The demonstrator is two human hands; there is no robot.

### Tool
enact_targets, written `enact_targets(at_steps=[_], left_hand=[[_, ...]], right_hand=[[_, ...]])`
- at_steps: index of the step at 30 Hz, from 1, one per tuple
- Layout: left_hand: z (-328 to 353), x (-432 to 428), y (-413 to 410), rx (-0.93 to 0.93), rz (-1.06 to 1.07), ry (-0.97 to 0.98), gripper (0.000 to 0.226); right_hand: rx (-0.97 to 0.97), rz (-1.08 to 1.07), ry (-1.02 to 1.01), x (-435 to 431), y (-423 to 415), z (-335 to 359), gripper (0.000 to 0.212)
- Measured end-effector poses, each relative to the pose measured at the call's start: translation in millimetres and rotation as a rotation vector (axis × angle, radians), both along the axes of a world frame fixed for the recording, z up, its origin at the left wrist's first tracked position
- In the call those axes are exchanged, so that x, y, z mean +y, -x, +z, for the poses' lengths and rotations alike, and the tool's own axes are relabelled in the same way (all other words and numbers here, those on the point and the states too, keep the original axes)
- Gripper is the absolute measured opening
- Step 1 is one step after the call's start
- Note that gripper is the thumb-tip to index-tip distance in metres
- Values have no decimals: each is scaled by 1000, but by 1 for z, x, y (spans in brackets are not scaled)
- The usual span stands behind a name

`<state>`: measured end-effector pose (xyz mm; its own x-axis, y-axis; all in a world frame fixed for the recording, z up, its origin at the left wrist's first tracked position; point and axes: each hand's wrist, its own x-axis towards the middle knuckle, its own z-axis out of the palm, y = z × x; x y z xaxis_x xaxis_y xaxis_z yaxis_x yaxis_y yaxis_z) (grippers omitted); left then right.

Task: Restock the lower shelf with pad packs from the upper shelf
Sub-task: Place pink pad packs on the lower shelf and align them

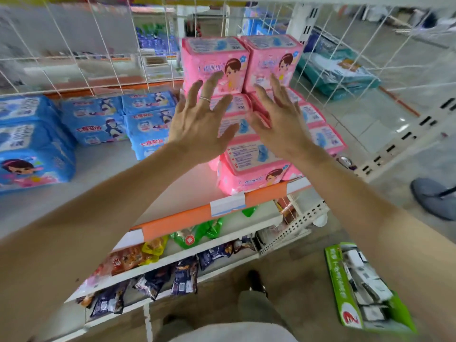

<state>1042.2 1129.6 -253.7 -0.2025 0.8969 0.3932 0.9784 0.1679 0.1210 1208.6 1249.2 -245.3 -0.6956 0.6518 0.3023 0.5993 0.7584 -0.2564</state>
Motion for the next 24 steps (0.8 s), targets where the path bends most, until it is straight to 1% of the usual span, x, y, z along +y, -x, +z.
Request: enact_targets(at_steps=[5,8,11,14,17,21,24], left_hand=[[-3,-35,-12,-7,-41,-12,72],[-5,-57,-23,-5,-51,-24,69],[-5,-85,-38,0,-8,-38,67],[-2,-117,-60,17,49,-14,71],[4,-153,-92,1,118,-10,73],[10,-202,-139,0,185,-60,70],[18,-236,-160,27,202,-56,70]], right_hand=[[13,-42,43,-44,-16,-5,66],[1,-60,51,-69,-26,-5,68],[34,-23,48,-91,-35,-3,68],[67,36,8,-117,-53,1,66],[95,95,22,-147,-81,4,65],[92,142,24,-186,-121,6,69],[89,168,48,-212,-140,14,70]])
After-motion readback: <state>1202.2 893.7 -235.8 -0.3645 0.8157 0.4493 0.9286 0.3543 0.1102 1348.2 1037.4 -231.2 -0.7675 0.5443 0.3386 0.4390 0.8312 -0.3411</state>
